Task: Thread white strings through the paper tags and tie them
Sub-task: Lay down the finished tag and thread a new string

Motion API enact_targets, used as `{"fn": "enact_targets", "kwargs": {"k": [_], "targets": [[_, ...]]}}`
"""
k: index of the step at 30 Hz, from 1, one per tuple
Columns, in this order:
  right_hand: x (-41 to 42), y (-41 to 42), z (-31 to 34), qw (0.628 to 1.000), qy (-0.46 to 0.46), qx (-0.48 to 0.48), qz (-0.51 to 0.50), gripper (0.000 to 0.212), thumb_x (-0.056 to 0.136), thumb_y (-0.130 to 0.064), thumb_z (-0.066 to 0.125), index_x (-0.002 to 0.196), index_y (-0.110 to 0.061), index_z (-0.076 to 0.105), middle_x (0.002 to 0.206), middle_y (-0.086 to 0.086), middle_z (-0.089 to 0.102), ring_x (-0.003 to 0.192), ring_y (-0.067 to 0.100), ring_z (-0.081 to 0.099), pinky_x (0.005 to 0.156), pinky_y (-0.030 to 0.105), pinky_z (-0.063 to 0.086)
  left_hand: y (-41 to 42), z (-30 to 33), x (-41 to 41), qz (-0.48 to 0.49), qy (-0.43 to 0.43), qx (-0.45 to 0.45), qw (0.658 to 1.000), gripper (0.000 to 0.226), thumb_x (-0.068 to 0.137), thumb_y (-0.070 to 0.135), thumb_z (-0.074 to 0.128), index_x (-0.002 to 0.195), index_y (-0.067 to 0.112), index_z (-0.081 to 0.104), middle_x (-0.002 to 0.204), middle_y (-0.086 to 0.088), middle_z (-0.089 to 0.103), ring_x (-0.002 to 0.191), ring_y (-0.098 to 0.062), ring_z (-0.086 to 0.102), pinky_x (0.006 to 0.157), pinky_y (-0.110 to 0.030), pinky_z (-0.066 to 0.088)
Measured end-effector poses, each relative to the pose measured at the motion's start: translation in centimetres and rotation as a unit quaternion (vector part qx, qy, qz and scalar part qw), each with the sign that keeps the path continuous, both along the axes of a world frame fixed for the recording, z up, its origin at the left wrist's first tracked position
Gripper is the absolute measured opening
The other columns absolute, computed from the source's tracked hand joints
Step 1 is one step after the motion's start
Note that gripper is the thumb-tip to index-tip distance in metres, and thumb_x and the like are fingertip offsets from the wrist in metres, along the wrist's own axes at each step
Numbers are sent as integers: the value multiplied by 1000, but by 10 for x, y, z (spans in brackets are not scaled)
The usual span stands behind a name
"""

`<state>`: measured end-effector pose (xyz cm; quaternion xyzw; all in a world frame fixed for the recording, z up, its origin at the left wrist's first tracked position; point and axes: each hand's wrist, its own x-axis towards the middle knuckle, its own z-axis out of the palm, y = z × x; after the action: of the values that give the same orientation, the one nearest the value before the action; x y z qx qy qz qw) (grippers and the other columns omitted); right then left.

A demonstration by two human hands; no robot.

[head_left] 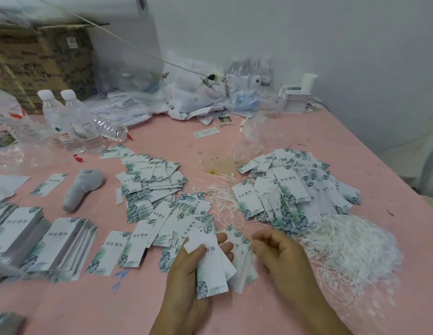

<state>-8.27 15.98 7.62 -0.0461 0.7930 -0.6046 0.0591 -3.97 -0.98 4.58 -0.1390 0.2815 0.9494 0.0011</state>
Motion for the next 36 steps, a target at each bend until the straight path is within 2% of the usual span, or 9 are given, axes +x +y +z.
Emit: {"fn": "enact_targets", "kwargs": {"k": [3,7,14,19,26,28,31,33,36], "targets": [[-20,43,12,985,22,166,-49,23,88,-11,68,86,-35,67,78,-10,70,65,1,62,56,13,44,2,5,2,28,5,23,999,50,81,8,58,130,14,63,107,-24,69,78,-35,71,66,-45,60],[-27,76,9,949,-48,308,45,26,79,-2,64,75,-28,67,60,-7,65,46,7,57,50,25,45,6,6,2,20,10,31,999,51,81,12,60,127,34,65,102,-18,65,77,-29,63,65,-42,58],[-31,67,1,917,-7,395,45,18,78,-16,57,68,-30,62,59,-10,65,51,8,61,56,29,51,4,2,-1,13,2,76,997,28,70,13,70,97,21,70,89,-15,60,64,-26,56,55,-34,51],[-34,45,-4,930,67,362,6,11,80,-32,61,71,-33,55,63,-13,59,59,3,53,54,28,44,6,0,-3,0,1,63,998,23,71,13,72,91,21,64,87,-13,61,62,-25,56,54,-32,51],[-42,30,-16,868,107,486,-6,23,92,-25,50,69,-27,50,59,-7,54,52,5,47,48,25,36,6,-5,-3,-35,4,19,999,28,67,13,82,81,18,59,85,-11,61,61,-24,55,57,-33,51],[-40,27,-13,890,124,439,-5,26,96,-26,48,70,-29,49,58,-7,53,50,5,45,48,24,36,6,-4,-2,-50,3,-7,999,29,66,13,81,78,15,55,83,-12,58,60,-25,53,57,-33,49],[-26,16,-2,971,157,182,2,17,97,-34,53,80,-35,56,67,-11,59,55,5,51,50,18,41,6,0,-1,-97,17,-49,994,28,69,17,83,78,10,57,79,-18,55,59,-26,54,57,-34,51],[-11,0,5,979,187,76,38,11,97,-36,52,88,-37,58,77,-14,62,65,6,56,55,14,45,10,2,0,-137,18,-91,986,33,73,29,83,84,5,63,78,-21,56,62,-28,56,57,-34,52],[8,-20,3,951,266,84,131,10,96,-32,52,88,-30,58,88,-13,58,84,12,57,71,23,47,12,4,3,-165,-5,-103,981,49,78,44,77,98,-1,71,88,-24,65,78,-33,65,69,-37,55]]}}
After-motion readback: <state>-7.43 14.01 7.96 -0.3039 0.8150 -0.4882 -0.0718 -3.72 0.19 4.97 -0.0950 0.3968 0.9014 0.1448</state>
